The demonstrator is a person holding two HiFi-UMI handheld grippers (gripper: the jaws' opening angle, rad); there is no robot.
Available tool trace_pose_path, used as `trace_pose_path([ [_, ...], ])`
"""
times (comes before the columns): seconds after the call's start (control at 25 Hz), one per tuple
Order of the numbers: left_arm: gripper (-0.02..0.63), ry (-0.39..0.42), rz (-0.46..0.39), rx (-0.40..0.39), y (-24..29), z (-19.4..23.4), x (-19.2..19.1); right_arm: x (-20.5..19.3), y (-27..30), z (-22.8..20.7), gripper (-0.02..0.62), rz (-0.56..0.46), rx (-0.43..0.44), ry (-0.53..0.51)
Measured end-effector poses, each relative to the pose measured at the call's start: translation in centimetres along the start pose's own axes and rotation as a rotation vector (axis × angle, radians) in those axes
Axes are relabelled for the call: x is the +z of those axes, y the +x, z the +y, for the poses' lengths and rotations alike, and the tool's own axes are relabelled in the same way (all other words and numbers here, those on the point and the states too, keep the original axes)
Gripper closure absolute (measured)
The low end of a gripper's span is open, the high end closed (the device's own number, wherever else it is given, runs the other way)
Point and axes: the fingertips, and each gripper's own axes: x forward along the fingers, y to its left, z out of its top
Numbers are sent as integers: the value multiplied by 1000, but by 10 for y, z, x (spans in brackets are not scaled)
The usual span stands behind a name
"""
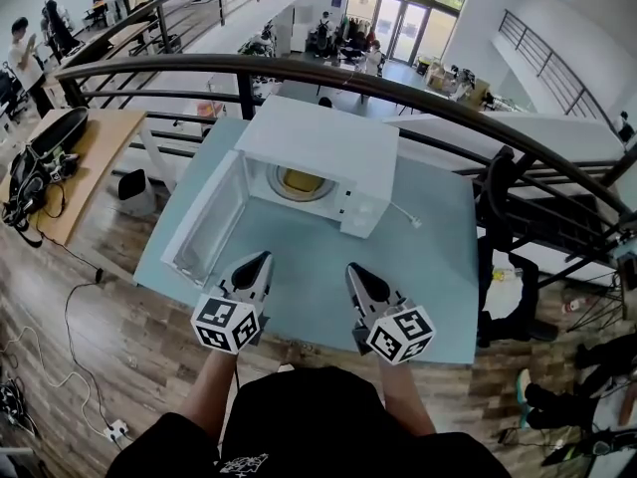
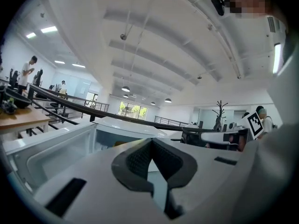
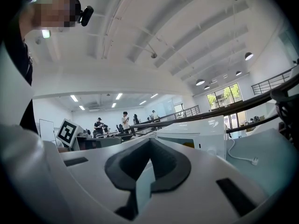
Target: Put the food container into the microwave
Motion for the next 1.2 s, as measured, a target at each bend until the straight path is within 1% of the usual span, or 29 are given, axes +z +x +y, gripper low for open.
trace_pose_path([
  [0.32, 598, 93, -22, 28, 12, -31, 12, 14, -13, -14, 589, 4, 40, 6],
  [0.68, 598, 121, -35, 66, 11, -52, 16, 25, -34, -24, 589, -1, 56, -19],
  [0.84, 598, 115, -30, 79, 11, -55, 13, 26, -40, -28, 589, -1, 57, -24],
  [1.0, 598, 140, -33, 101, 9, -60, 16, 27, -47, -31, 589, 3, 60, -37],
  [1.2, 598, 153, -25, 109, 10, -64, 11, 24, -49, -36, 589, 4, 54, -36],
])
